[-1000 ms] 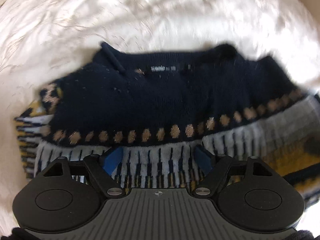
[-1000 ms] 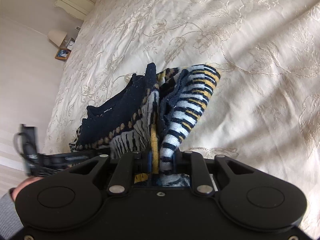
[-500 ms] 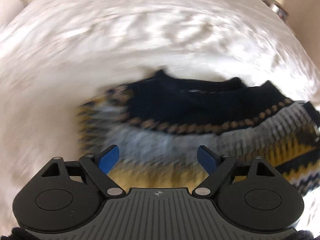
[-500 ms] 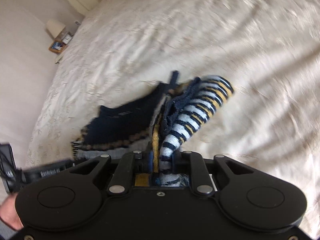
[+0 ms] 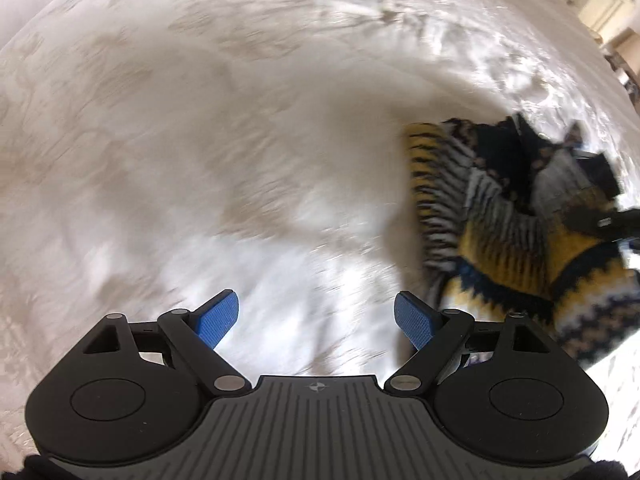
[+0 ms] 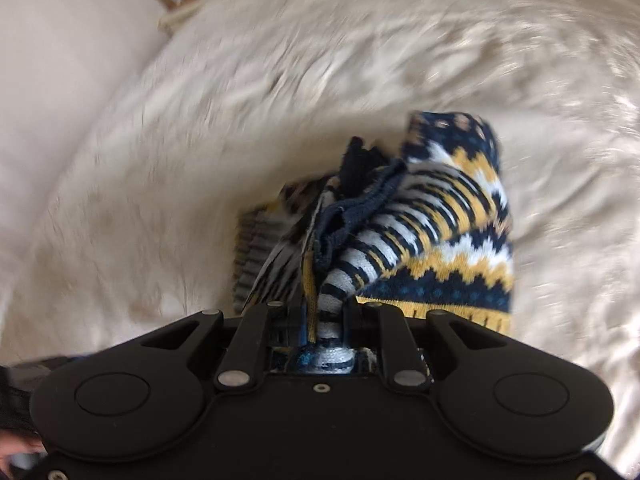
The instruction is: Fold small clothes
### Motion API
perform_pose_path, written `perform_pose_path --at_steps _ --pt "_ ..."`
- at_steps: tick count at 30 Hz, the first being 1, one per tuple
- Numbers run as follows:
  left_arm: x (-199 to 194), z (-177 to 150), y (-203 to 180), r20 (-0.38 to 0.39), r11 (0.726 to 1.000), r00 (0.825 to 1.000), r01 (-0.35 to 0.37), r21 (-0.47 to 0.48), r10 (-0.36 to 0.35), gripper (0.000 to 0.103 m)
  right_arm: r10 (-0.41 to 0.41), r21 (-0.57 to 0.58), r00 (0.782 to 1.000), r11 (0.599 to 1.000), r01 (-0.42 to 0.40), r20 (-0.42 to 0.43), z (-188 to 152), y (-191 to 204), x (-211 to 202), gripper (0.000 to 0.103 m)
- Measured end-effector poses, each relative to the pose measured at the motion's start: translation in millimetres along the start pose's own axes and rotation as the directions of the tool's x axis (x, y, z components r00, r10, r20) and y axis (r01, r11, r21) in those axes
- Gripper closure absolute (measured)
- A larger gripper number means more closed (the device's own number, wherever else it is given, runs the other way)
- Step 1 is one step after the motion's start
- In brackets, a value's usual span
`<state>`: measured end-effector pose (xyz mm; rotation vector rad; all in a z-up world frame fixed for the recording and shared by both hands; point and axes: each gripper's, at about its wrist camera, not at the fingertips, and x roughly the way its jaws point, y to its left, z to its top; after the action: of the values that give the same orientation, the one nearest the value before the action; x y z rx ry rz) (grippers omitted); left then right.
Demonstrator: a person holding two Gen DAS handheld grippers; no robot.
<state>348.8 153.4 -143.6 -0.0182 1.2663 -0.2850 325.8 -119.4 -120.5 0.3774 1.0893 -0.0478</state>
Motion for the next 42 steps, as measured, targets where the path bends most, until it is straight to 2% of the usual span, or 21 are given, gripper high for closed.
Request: perform_pose_path --at_steps 6,9,11,13,15,17,19,22,24,26,27,29,32,36,38,39,40,42 --pt "-1.6 0.2 22.1 -0.006 1.000 1.000 0.010 -0.019 -0.010 0.018 -0.108 -0.093 0.993 0.990 0.103 -0.050 -15.6 35.3 31.8 0.077" --pt "1.3 1.0 26.3 -0.011 1.000 1.000 0.016 -0.017 -0.016 0.018 -0.165 -0.140 0.985 0.978 0.156 -0.054 -16.4 47.0 35.7 0.069" --pt "3.3 1.7 27.0 -0.013 1.000 1.000 0.021 -0.019 -0.021 0.018 -0.223 -0.238 0.974 0.948 0.211 -0.028 -21.3 64.6 37.5 0.062" --pt "6.6 2.2 28.0 -0.018 0.999 0.999 0.027 -0.029 -0.027 0.018 -0.264 -0.360 0.965 0.899 0.249 0.008 -28.5 86.6 39.8 0.042" --pt "8.7 2.5 30.2 -0.022 0.999 0.999 0.026 -0.041 -0.027 0.018 -0.275 -0.468 0.960 0.843 0.264 0.045 -35.6 109.3 43.4 0.040" --pt "8.3 2.3 32.5 -0.024 0.998 0.999 0.023 -0.052 -0.024 0.018 -0.250 -0.521 0.966 0.818 0.245 0.061 -41.4 122.6 43.9 0.041" --pt "7.6 2.9 33.5 -0.024 0.998 0.999 0.022 -0.053 -0.023 0.018 -0.213 -0.504 0.975 0.837 0.214 0.059 -43.4 124.0 39.6 0.041" --pt "5.6 7.3 31.5 -0.021 0.999 1.000 0.020 -0.033 -0.021 0.018 -0.104 -0.408 0.993 0.905 0.120 0.060 -46.4 108.7 19.2 0.041" --pt "4.0 14.0 27.0 -0.013 0.999 0.999 0.032 -0.018 -0.032 0.018 -0.063 -0.319 0.993 0.943 0.093 0.104 -54.0 93.4 0.6 0.041" --pt "1.9 24.3 19.5 0.002 0.998 0.998 0.055 0.003 -0.055 0.018 -0.060 -0.228 0.989 0.969 0.091 0.136 -62.7 70.0 -13.5 0.041" --pt "1.3 31.2 14.0 0.011 0.998 0.998 0.068 0.018 -0.068 0.018 -0.073 -0.194 0.987 0.976 0.099 0.140 -67.3 58.6 -18.5 0.045" --pt "1.7 44.8 0.5 0.021 0.994 0.995 0.101 0.047 -0.102 0.018 -0.114 -0.190 0.984 0.972 0.138 0.136 -77.7 43.8 -27.0 0.047" --pt "7.5 65.5 -22.4 0.017 0.984 0.986 0.164 0.073 -0.166 0.018 -0.131 -0.275 0.982 0.947 0.165 0.138 -93.8 42.3 -35.0 0.047" --pt "19.1 85.5 -56.8 -0.006 0.970 0.976 0.217 0.113 -0.218 0.018 -0.107 -0.427 0.985 0.891 0.155 0.135 -117.6 65.4 -30.3 0.046" --pt "23.2 91.2 -72.7 -0.012 0.961 0.971 0.238 0.139 -0.239 0.018 -0.131 -0.495 0.979 0.848 0.191 0.154 -129.5 77.2 -25.6 0.038" --pt "26.0 93.4 -79.0 -0.022 0.958 0.969 0.245 0.149 -0.244 0.018 -0.156 -0.525 0.972 0.821 0.226 0.173 -134.8 83.6 -22.2 0.028" --pt "29.1 95.7 -85.5 -0.033 0.956 0.970 0.245 0.161 -0.242 0.018 -0.176 -0.553 0.964 0.792 0.258 0.198 -139.9 88.7 -18.4 0.025" --pt "36.1 99.6 -95.8 -0.050 0.950 0.969 0.248 0.189 -0.243 0.018 -0.207 -0.627 0.954 0.720 0.298 0.216 -147.9 97.9 -5.6 0.027"
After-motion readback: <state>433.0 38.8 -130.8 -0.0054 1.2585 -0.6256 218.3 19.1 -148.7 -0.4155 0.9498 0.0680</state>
